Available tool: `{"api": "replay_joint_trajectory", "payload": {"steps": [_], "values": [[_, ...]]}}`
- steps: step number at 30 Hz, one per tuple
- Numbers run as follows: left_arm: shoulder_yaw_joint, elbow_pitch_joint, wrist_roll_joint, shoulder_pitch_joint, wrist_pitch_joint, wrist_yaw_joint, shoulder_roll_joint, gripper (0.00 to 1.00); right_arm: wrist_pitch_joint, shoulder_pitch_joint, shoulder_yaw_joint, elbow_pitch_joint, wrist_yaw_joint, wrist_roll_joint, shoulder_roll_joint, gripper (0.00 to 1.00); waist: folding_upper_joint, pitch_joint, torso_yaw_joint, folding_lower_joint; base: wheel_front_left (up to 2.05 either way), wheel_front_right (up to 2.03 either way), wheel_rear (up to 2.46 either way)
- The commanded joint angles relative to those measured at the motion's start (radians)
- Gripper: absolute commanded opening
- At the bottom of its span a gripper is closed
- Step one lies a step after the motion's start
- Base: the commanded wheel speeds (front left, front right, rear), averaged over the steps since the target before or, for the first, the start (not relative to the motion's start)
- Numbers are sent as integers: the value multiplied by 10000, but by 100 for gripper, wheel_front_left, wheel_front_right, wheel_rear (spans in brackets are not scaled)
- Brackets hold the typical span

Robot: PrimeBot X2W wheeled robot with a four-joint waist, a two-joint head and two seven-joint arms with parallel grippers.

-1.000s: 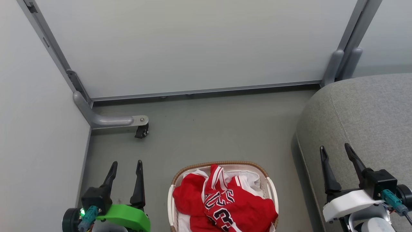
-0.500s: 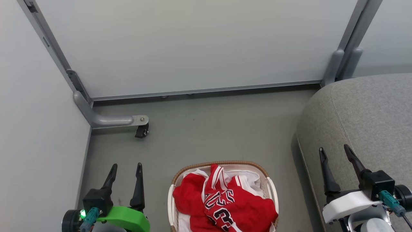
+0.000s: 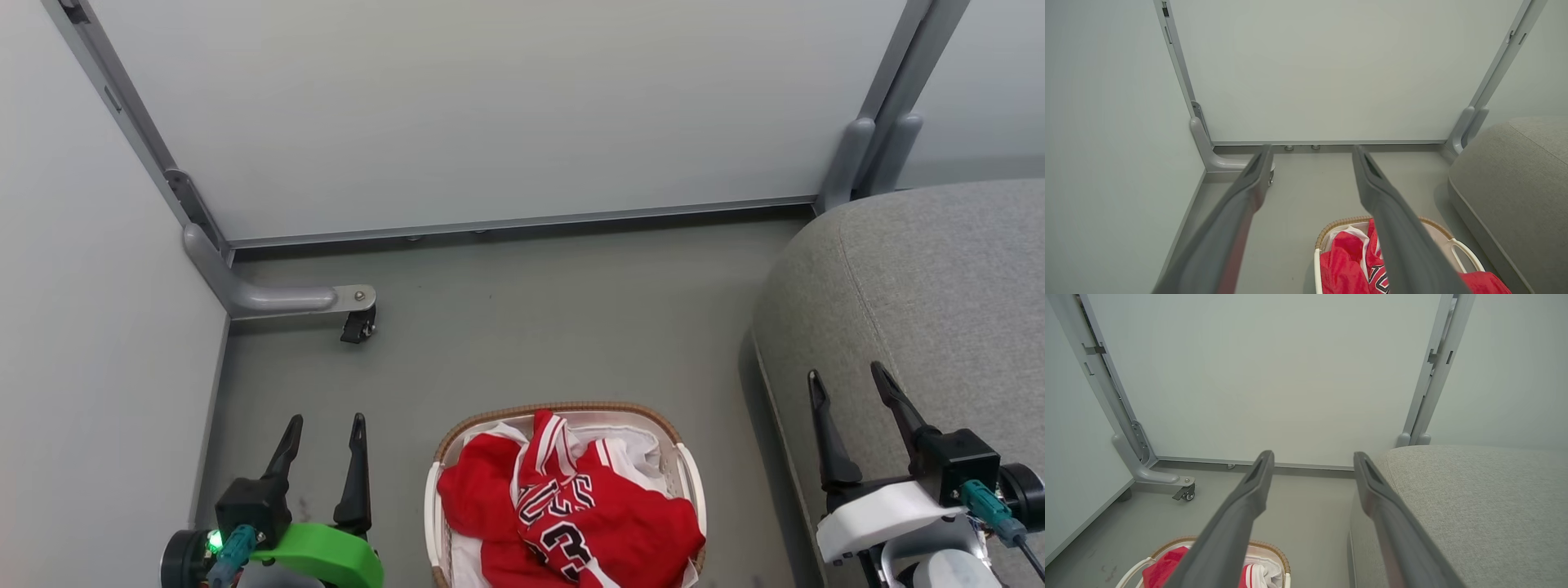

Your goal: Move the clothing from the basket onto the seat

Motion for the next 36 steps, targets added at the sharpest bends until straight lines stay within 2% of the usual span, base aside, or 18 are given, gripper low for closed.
{"api": "replay_joint_trajectory", "payload": {"steps": [1, 9, 15, 22, 25, 36], "values": [[-33, -28, 48, -95, -7, -61, 66, 100, -47, -77, 30, -71, -3, -61, -57, 100, 0, 113, -40, 0, 0, 0, 0], [-412, 112, 27, -1256, -7, -180, 60, 100, -44, -781, 119, -425, -3, -158, -57, 100, 0, 1340, -273, 0, 0, 0, 0], [-968, 594, -28, -2748, -2, -279, 59, 100, -36, -1774, 33, -834, -3, -115, -54, 100, 0, 3062, -577, 0, 0, 0, 0], [-2037, 2231, 454, -4852, -2, -333, 157, 100, -35, -3194, 84, -1308, -5, 211, -49, 100, 0, 5250, -1181, 0, 0, 0, 0], [-2648, 2907, 299, -5565, -2, -329, 219, 100, -35, -3604, 171, -1468, -5, 423, -45, 100, 0, 5951, -1470, 0, 0, 0, 0], [-4488, 5508, -193, -6725, -2, -331, 408, 100, -35, -4011, 477, -1601, -5, 1055, -45, 100, 0, 7394, -2416, 0, 0, 0, 0]]}}
